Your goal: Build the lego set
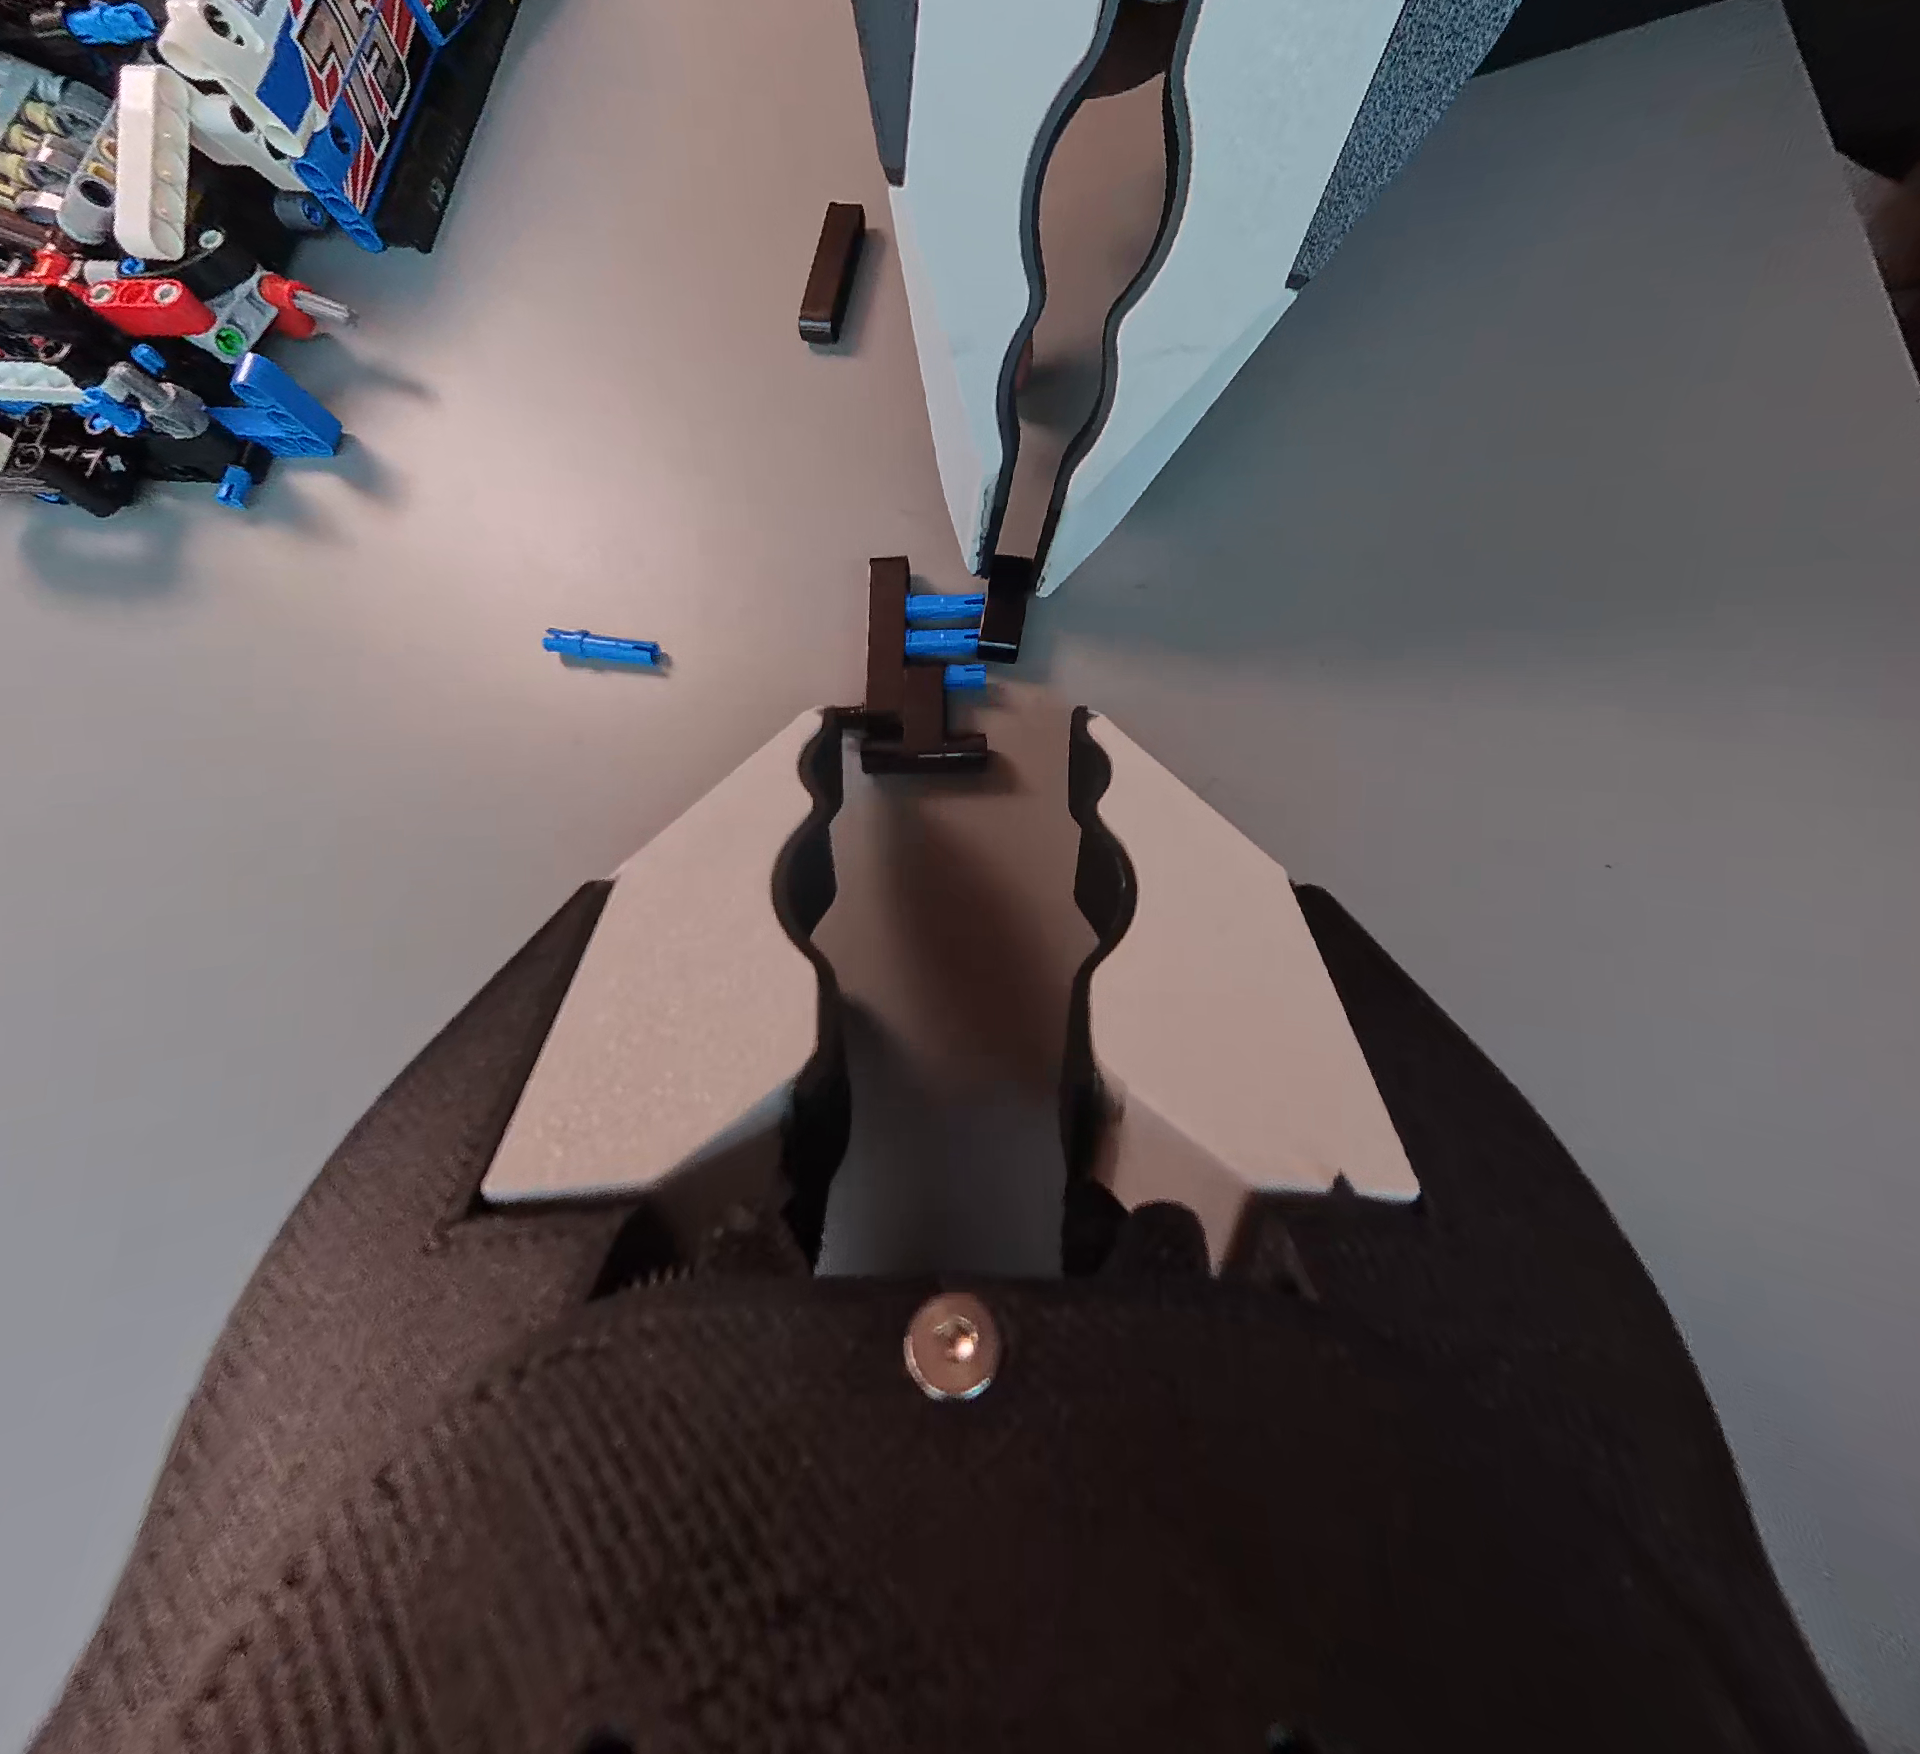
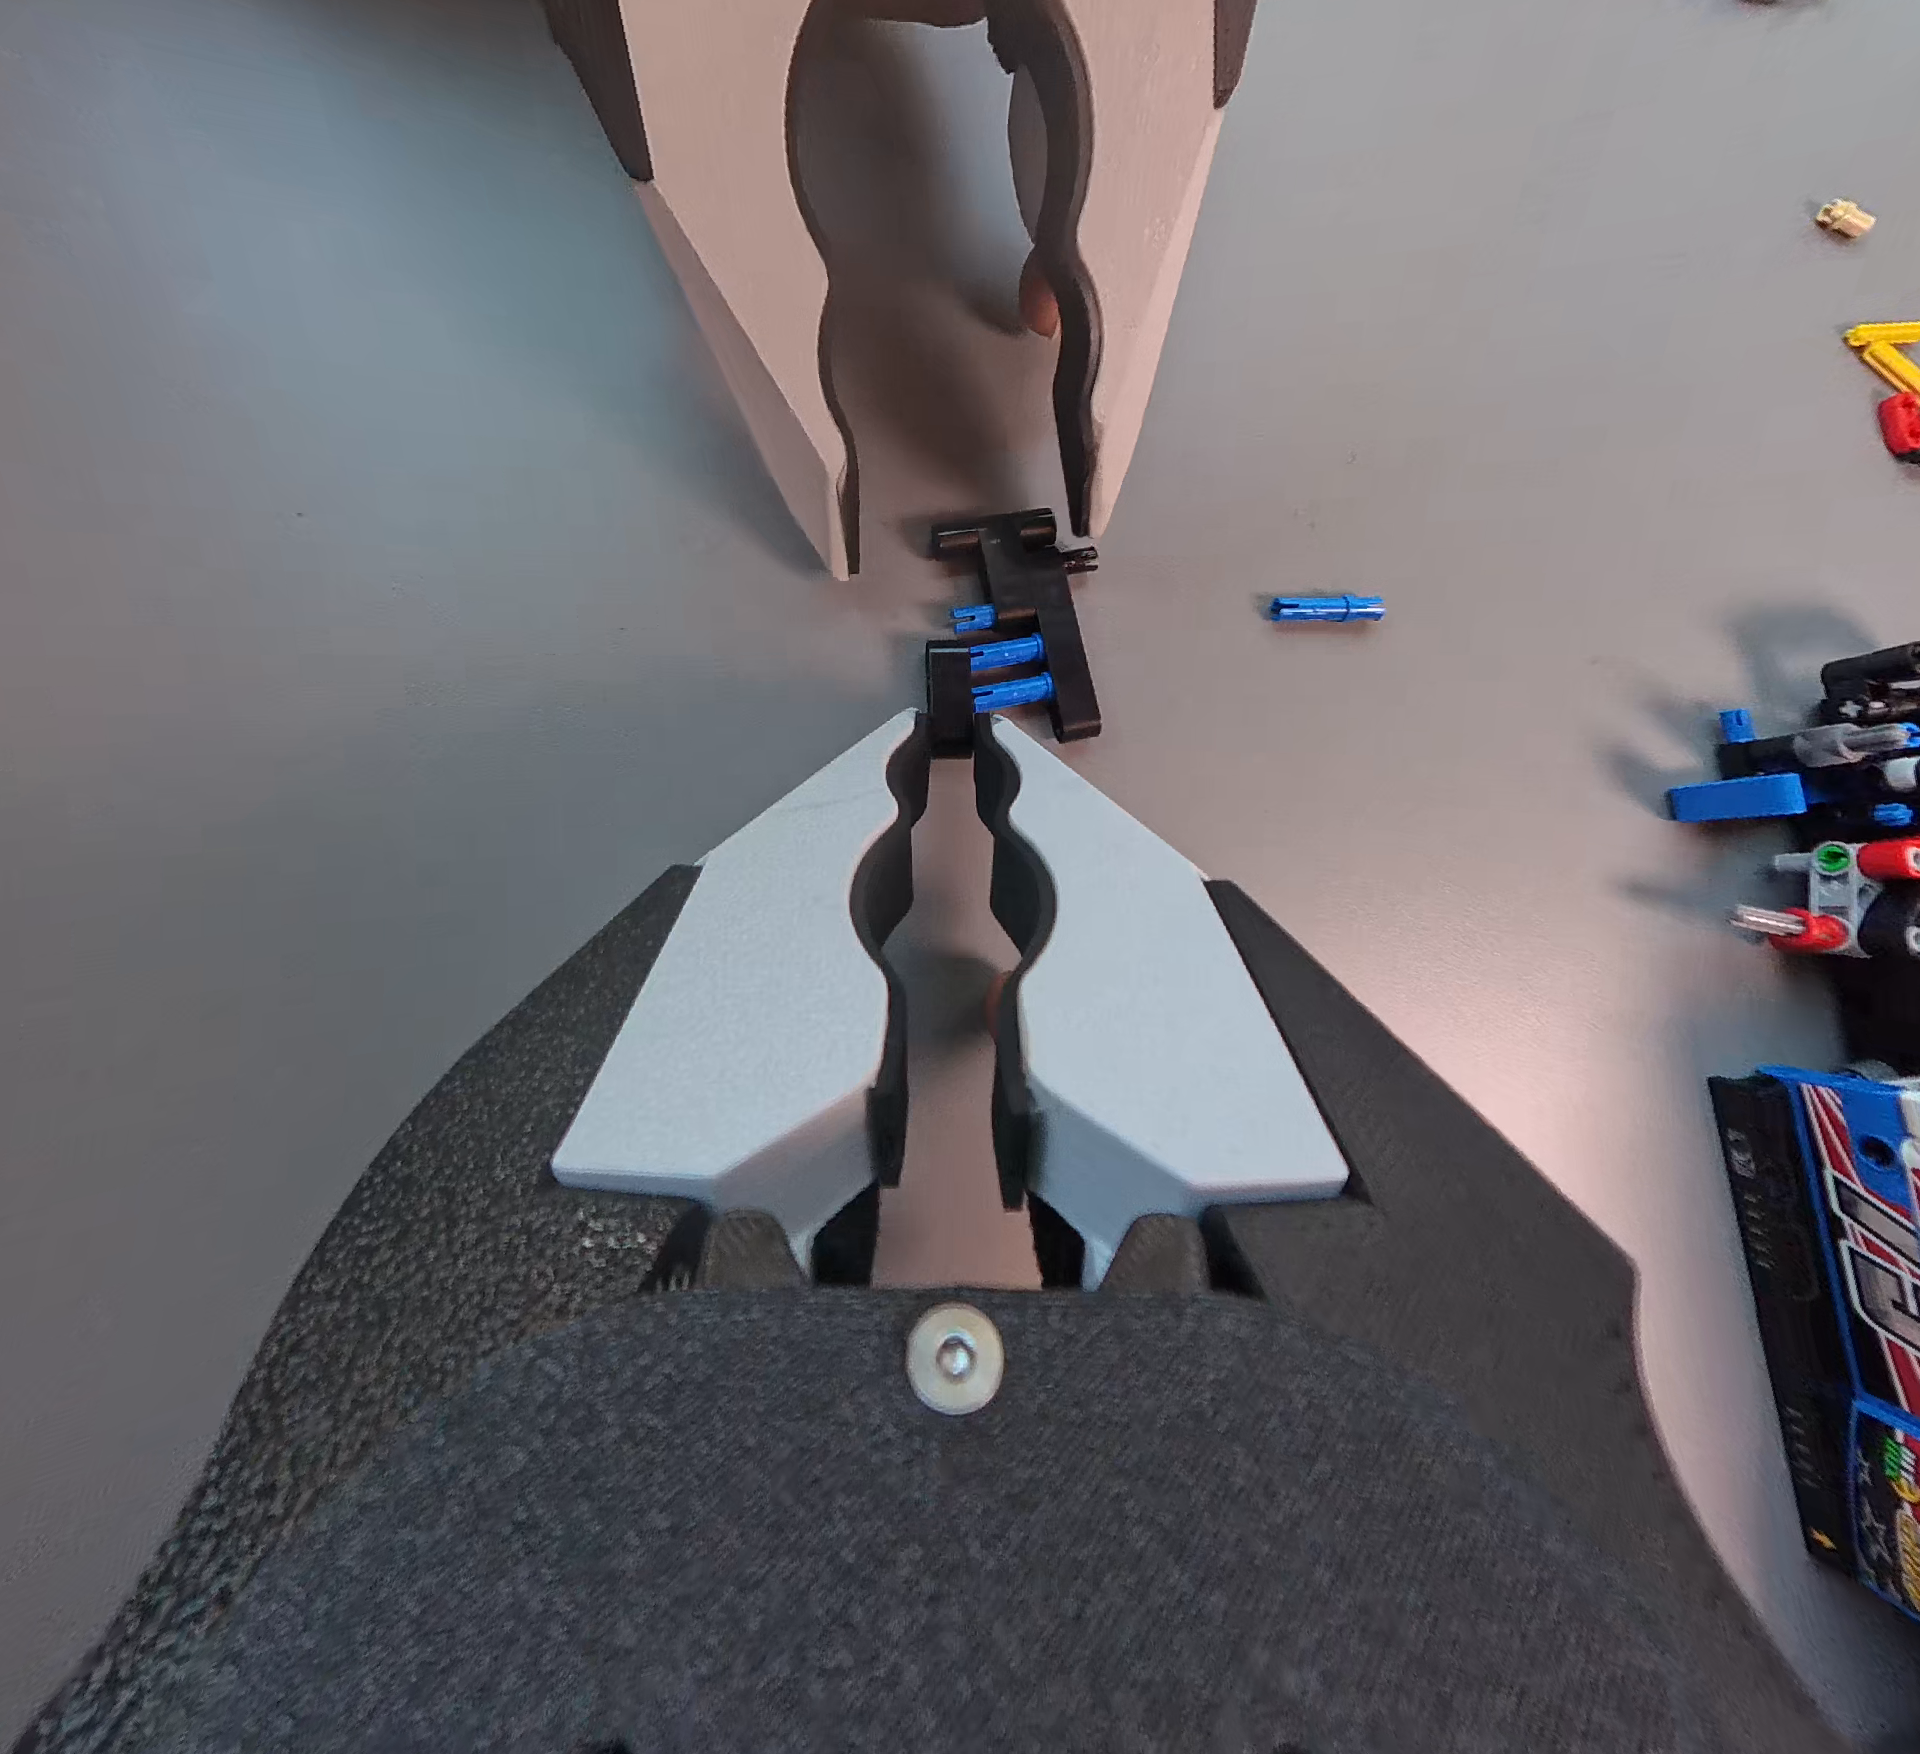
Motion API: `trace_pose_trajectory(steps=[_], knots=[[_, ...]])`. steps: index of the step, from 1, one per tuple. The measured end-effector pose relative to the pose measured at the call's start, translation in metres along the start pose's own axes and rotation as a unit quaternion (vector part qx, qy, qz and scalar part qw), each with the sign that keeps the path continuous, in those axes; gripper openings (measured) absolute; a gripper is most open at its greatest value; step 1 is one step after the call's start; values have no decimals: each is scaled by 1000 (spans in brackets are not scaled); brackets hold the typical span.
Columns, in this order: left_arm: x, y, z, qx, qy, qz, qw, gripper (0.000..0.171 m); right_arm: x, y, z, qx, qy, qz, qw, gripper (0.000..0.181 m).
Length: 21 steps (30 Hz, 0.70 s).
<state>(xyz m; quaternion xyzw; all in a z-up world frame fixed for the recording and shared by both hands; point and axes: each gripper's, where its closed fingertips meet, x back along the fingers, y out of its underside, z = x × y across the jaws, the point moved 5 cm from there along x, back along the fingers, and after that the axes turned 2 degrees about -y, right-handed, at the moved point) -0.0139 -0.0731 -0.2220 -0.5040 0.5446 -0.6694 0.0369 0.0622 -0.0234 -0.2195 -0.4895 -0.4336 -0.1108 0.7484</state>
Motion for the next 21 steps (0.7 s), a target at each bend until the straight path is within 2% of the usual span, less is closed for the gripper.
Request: trace_pose_trajectory(steps=[6,15,21], knots=[[-2,0,-3,8,2,2,1000,49,0,0,0,2,-1,1,1000,6],[-14,-7,-3,-4,9,0,1000,49,-2,0,1,13,-2,0,1000,6],[-18,-10,-7,-8,11,-6,1000,38,-3,-1,3,22,-1,0,1000,8]])
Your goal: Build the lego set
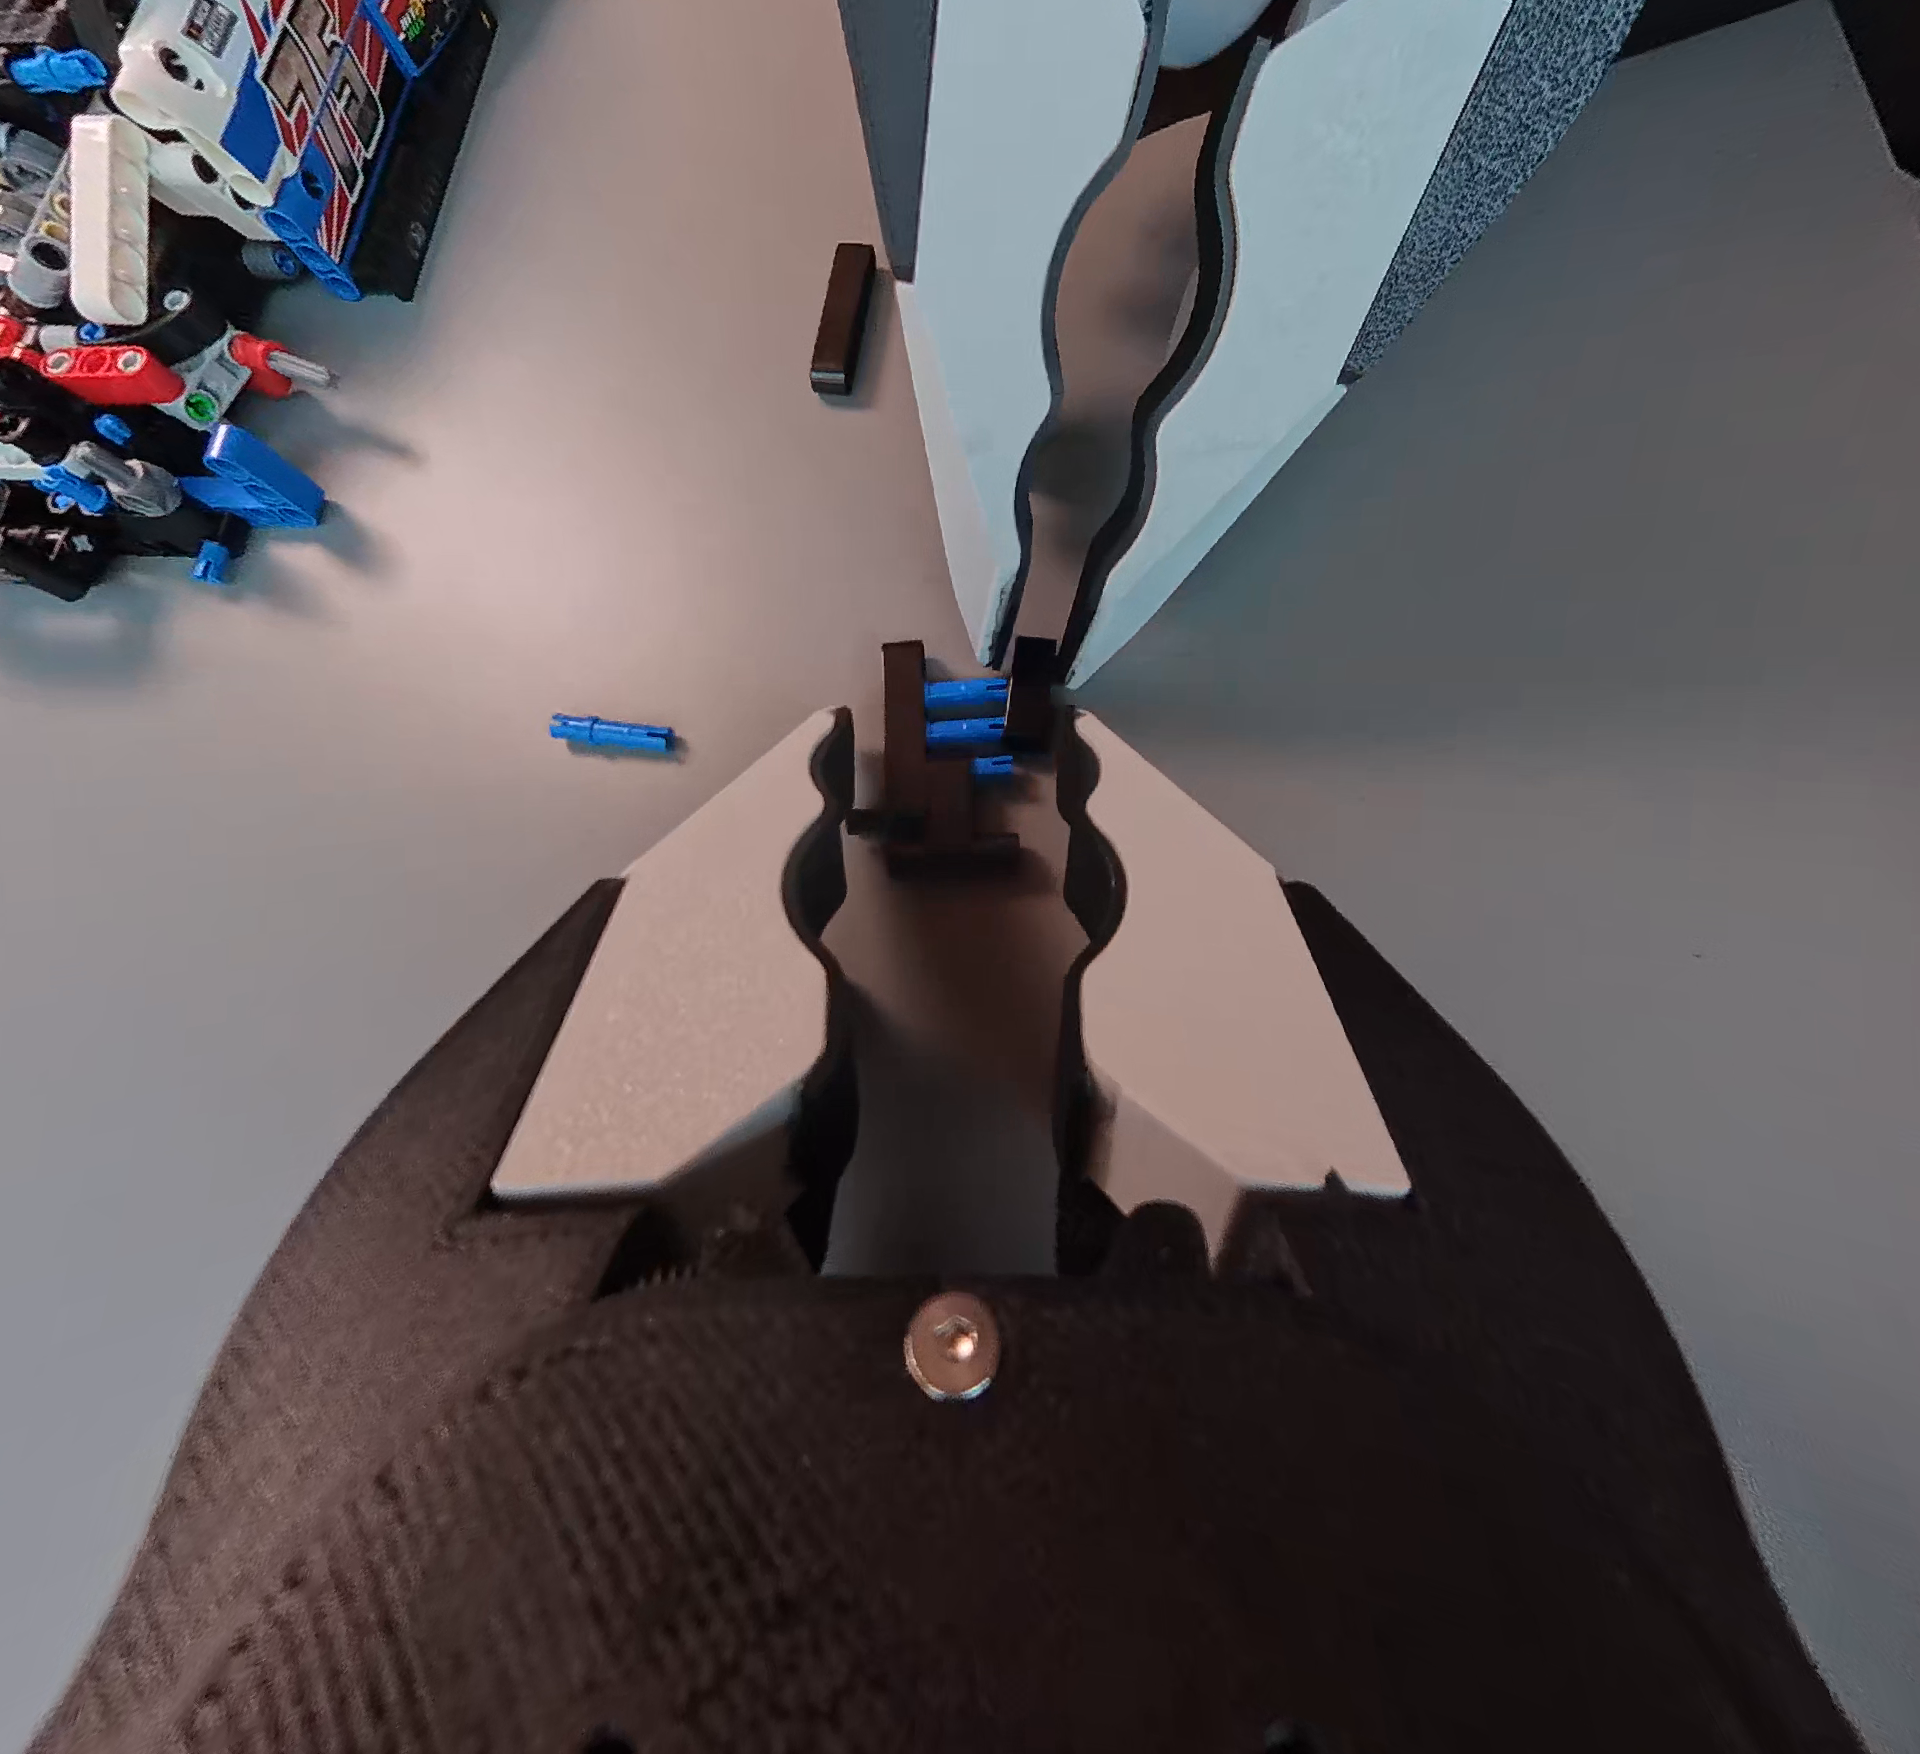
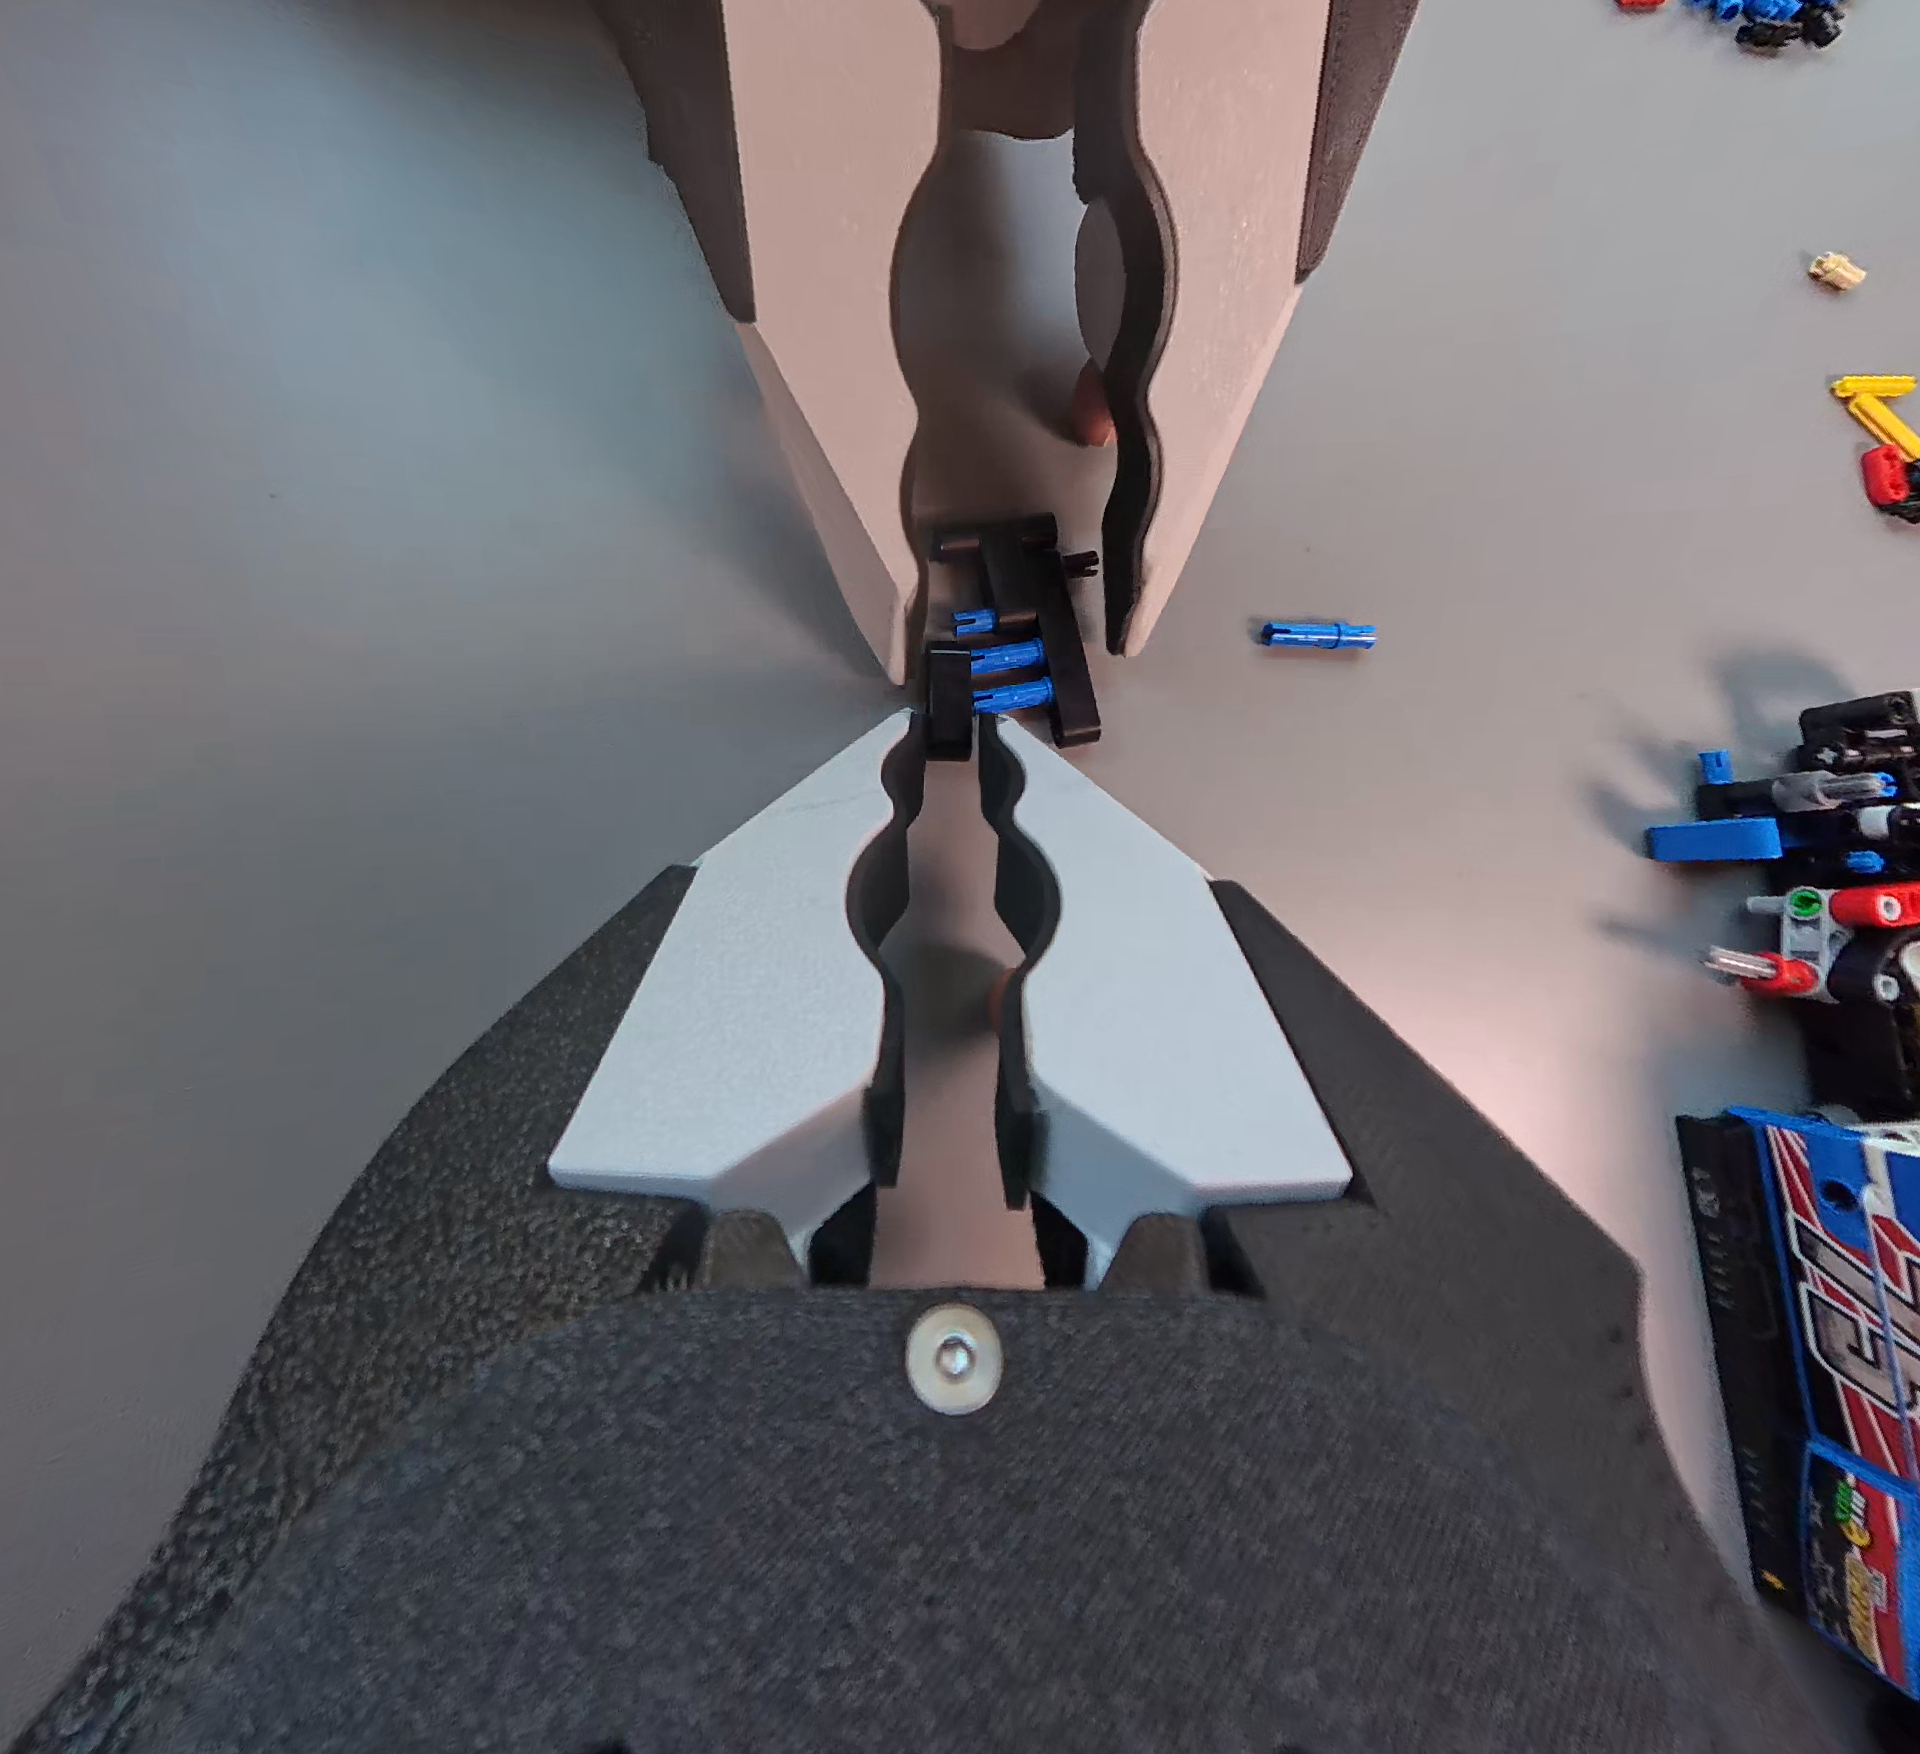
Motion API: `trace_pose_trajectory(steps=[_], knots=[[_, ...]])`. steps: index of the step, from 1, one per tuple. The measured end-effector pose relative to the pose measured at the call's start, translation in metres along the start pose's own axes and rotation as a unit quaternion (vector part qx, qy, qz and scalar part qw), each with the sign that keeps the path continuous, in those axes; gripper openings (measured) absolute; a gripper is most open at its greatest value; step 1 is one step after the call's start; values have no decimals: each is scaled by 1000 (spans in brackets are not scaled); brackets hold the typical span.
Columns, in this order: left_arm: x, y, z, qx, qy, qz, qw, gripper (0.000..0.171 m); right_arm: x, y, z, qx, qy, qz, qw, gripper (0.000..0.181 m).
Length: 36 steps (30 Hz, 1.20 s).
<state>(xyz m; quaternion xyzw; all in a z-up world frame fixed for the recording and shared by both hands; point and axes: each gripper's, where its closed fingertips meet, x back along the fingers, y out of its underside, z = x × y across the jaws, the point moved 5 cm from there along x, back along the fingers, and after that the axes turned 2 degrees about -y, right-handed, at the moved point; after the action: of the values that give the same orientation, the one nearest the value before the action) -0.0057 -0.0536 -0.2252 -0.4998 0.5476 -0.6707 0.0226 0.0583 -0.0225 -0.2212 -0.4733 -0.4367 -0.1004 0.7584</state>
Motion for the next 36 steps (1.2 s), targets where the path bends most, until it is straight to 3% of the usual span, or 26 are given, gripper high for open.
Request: trace_pose_trajectory(steps=[9,12,20,23,36], knots=[[0,0,1,-15,-8,4,1000,30,2,2,7,11,1,7,1000,27],[0,0,1,-17,-6,7,1000,29,3,3,14,14,-19,7,1000,37],[2,2,1,-26,3,13,1000,28,-2,-1,20,43,-97,-11,994,37],[3,3,3,-31,7,14,999,28,-6,-3,24,46,-108,-24,993,50],[3,3,9,-38,22,14,999,30,-10,-8,15,35,-124,-4,992,33]])
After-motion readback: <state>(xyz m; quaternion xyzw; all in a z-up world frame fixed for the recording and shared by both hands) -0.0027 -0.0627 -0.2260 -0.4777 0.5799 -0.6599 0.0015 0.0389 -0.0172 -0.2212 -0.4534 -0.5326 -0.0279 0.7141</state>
